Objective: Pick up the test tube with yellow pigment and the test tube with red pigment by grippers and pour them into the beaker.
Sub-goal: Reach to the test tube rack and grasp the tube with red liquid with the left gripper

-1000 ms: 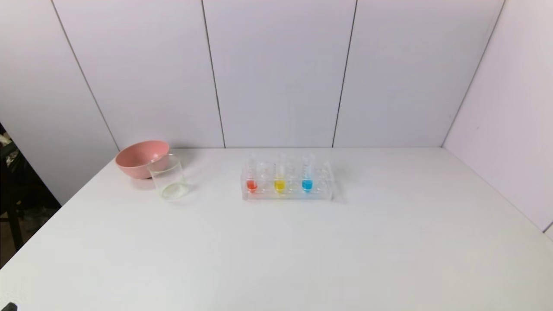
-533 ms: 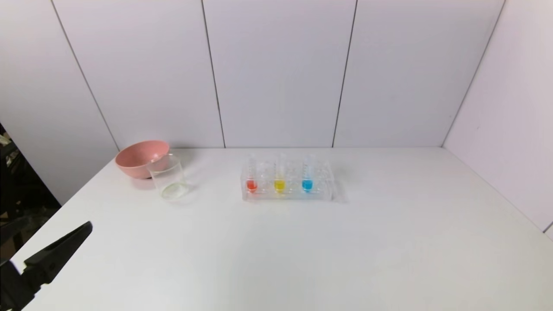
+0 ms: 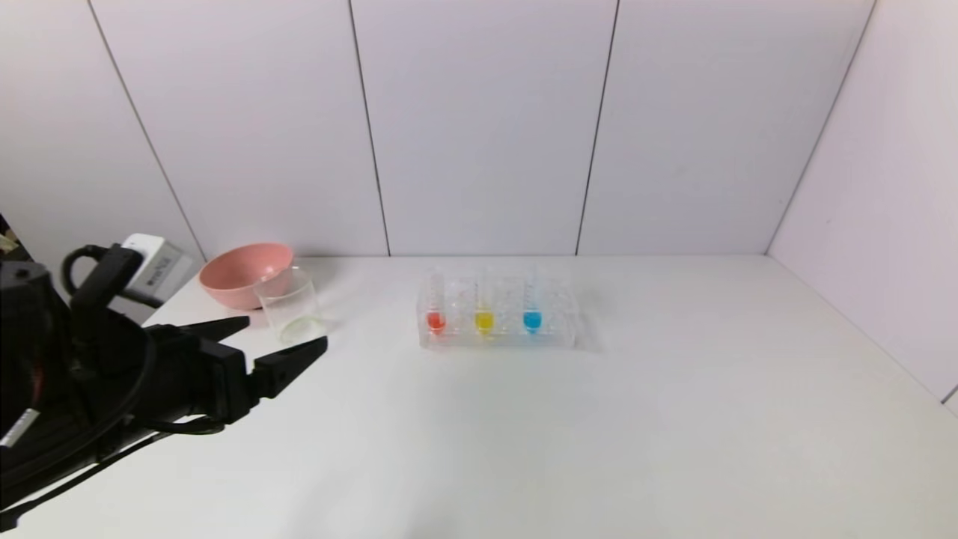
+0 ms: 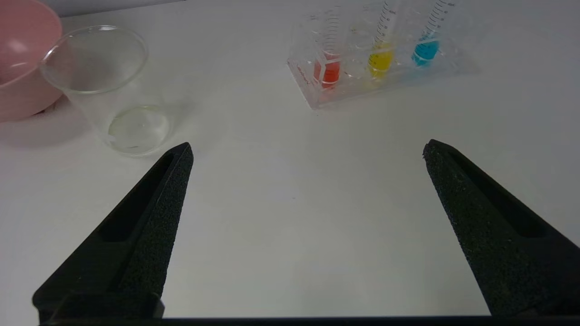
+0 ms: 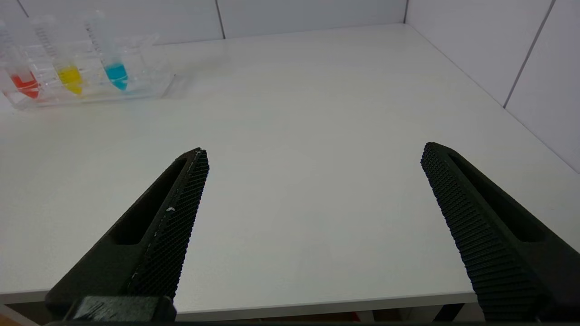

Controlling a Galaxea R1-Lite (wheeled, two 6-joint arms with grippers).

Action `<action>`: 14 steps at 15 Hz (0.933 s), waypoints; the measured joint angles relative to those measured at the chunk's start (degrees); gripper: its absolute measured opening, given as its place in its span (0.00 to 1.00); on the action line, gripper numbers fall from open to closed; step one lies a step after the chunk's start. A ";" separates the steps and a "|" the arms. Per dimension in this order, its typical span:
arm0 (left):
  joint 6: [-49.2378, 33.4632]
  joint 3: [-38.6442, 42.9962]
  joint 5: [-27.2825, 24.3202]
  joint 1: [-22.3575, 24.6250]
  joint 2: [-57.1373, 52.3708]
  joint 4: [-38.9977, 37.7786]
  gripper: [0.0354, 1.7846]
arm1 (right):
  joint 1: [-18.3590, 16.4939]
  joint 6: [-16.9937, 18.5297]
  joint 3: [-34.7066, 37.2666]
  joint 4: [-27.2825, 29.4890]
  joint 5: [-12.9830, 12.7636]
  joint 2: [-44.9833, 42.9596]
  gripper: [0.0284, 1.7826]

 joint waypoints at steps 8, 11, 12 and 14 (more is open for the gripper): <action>-7.70 -12.73 33.04 -21.26 20.66 -0.43 0.99 | 0.00 0.01 0.00 0.00 0.02 0.00 0.96; -12.26 -17.34 42.85 -24.45 27.14 -0.54 0.99 | 0.00 0.01 0.00 0.00 0.02 0.00 0.96; -13.71 -18.55 45.03 -25.00 28.94 -0.71 0.99 | 0.00 0.00 0.00 0.02 0.02 0.00 0.96; -15.18 -19.76 48.26 -25.61 32.07 -3.24 0.99 | 0.00 0.01 0.00 0.02 0.02 0.00 0.96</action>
